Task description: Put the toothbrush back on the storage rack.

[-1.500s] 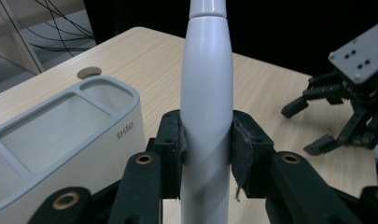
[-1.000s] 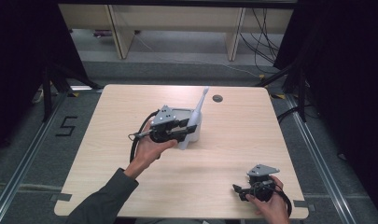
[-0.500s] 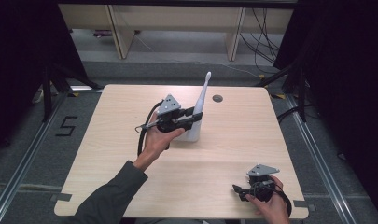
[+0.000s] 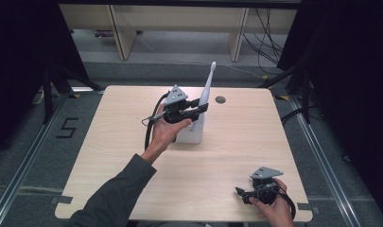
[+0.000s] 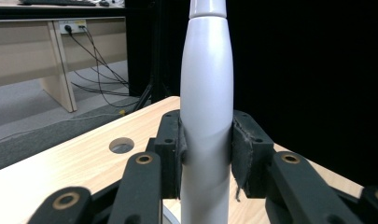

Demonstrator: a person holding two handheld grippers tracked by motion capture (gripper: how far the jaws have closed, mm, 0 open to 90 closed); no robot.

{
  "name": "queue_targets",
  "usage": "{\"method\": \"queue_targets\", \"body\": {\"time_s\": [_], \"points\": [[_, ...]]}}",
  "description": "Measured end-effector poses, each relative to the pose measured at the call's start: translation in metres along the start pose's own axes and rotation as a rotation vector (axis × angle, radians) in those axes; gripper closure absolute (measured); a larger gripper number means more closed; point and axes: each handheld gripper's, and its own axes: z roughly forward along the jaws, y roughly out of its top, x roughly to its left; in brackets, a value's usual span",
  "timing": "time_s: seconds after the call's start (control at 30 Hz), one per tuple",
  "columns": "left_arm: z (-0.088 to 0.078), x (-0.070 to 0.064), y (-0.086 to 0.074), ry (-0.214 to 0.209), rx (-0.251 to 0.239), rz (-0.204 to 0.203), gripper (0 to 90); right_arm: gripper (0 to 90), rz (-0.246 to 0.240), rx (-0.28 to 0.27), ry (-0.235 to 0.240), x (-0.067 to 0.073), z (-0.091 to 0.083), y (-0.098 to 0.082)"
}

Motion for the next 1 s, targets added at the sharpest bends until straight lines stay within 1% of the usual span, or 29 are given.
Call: {"method": "queue_targets", "body": {"time_s": [0.03, 0.07, 0.1, 0.2, 0.27, 0.3, 0.33, 0.37, 0.4, 0.43, 0.5, 0.53, 0.6, 0.63, 0.67, 0.7, 0.73, 0.77, 0.8, 0.87, 1.0], "points": [[0.002, 0.001, 0.000, 0.000, 0.002, -0.002, 66.4, 22.2, 0.000, 0.000, 0.000, 0.000, 0.000, 0.000], [0.006, 0.003, 0.001, 0.010, 0.002, 0.001, 66.4, 22.2, -0.012, -0.003, -0.003, -0.001, 0.001, 0.000], [0.006, 0.003, 0.001, 0.010, 0.002, 0.001, 66.4, 22.2, -0.012, -0.003, -0.003, -0.001, 0.001, 0.000], [0.013, 0.008, 0.003, 0.021, -0.011, -0.022, 66.4, 22.2, -0.020, -0.008, -0.002, 0.000, 0.001, 0.000], [0.015, 0.009, 0.004, 0.028, -0.017, -0.027, 66.4, 22.2, -0.021, -0.007, -0.001, -0.001, 0.001, 0.000], [0.015, 0.009, 0.004, 0.028, -0.017, -0.027, 66.4, 22.1, -0.021, -0.011, -0.002, 0.000, 0.001, 0.000], [0.017, 0.011, 0.004, 0.033, -0.016, -0.024, 66.4, 22.1, -0.003, -0.010, 0.001, 0.001, 0.001, 0.000], [0.018, 0.012, 0.004, 0.035, -0.020, -0.029, 66.4, 22.1, -0.003, -0.010, 0.001, 0.001, 0.001, 0.000], [0.020, 0.013, 0.004, 0.035, -0.023, -0.032, 66.4, 22.2, -0.022, -0.008, 0.000, -0.001, 0.001, 0.000], [0.024, 0.015, 0.004, 0.040, -0.030, -0.032, 66.4, 22.1, -0.022, -0.010, 0.000, 0.000, 0.001, 0.000], [0.026, 0.017, 0.003, 0.043, -0.030, -0.031, 66.4, 22.2, -0.022, -0.010, 0.001, 0.000, 0.001, 0.000], [0.028, 0.019, 0.003, 0.048, -0.028, -0.037, 66.4, 22.1, -0.032, -0.017, 0.000, -0.001, 0.001, 0.000], [0.029, 0.020, 0.002, 0.055, -0.028, -0.040, 66.4, 22.1, -0.023, -0.010, 0.002, -0.001, 0.001, 0.000], [0.031, 0.022, 0.000, 0.066, -0.024, -0.037, 66.4, 22.1, -0.006, -0.004, 0.005, 0.001, 0.000, 0.000], [0.031, 0.022, 0.000, 0.066, -0.024, -0.037, 66.4, 22.1, -0.006, -0.004, 0.005, 0.001, 0.000, 0.000], [0.032, 0.023, 0.000, 0.074, -0.025, -0.037, 66.4, 22.1, -0.017, -0.007, 0.006, 0.000, 0.000, 0.000], [0.033, 0.024, -0.001, 0.071, -0.026, -0.045, 66.3, 22.1, -0.029, -0.015, 0.004, -0.001, 0.001, 0.000], [0.033, 0.025, -0.001, 0.070, -0.029, -0.048, 66.3, 22.1, -0.029, -0.015, 0.004, -0.001, 0.001, 0.000], [0.035, 0.026, -0.002, 0.076, -0.029, -0.047, 66.4, 22.0, -0.017, -0.008, 0.006, 0.000, 0.001, 0.000], [0.036, 0.026, -0.003, 0.080, -0.029, -0.050, 66.4, 22.0, -0.013, -0.012, 0.007, 0.001, 0.001, 0.000], [0.038, 0.027, -0.005, 0.080, -0.028, -0.049, 66.4, 22.0, -0.019, -0.007, 0.007, 0.000, 0.001, 0.000]]}}
